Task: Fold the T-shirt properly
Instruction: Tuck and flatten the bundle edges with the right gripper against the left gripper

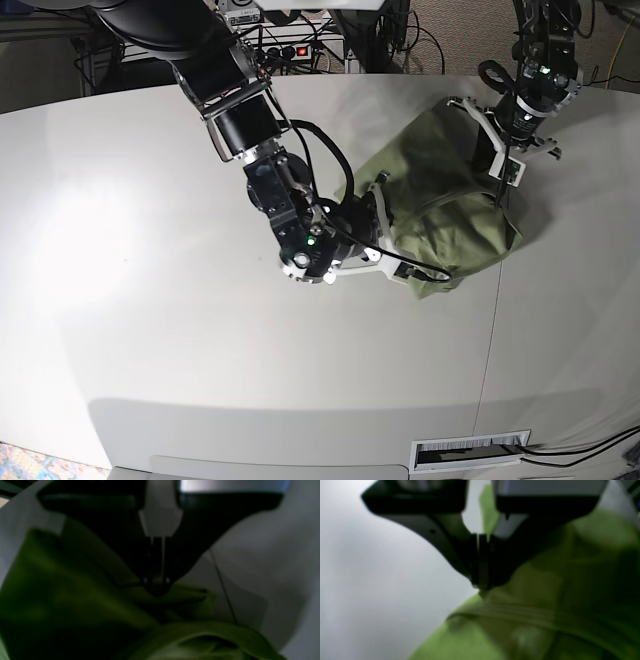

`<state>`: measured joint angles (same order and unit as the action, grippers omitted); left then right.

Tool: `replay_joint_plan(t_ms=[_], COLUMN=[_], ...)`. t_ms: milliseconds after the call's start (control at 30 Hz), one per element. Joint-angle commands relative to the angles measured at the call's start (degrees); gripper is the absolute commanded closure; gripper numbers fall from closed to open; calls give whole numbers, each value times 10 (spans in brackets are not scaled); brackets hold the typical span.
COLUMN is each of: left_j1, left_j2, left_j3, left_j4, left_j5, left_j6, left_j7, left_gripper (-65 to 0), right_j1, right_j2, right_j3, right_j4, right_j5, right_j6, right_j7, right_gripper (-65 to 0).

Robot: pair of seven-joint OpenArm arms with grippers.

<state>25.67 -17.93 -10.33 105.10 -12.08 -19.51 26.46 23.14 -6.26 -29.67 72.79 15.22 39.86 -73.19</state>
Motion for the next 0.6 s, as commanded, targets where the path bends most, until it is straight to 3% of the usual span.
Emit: replay_joint_plan(t_ms=[0, 133, 333, 467, 567], left_j1=[-3, -24, -90, -140, -178], left_j2=[-5, -5, -5, -13, -13], left_j3=[-3, -3, -3, -3, -3], left_j4=[8, -13, -97, -160, -200], left_j5=[-7, -7, -8, -16, -21], left_j6=[0, -1, -2, -47, -61], left_j7=[-17, -26, -26, -47, -46], left_gripper=[0, 0, 0, 0, 0], right_j1=[16, 15, -9, -29, -40], right_j2=[-3, 5, 14, 27, 40], right_j3=[2, 2, 16, 19, 30], right_j4=[28, 100, 127, 146, 169], right_j5=[33, 95, 136, 150, 173], right_j6=[1, 1, 1, 1, 1], right_j7=[-7, -68, -68, -68, -68], right_gripper=[0, 0, 0, 0, 0])
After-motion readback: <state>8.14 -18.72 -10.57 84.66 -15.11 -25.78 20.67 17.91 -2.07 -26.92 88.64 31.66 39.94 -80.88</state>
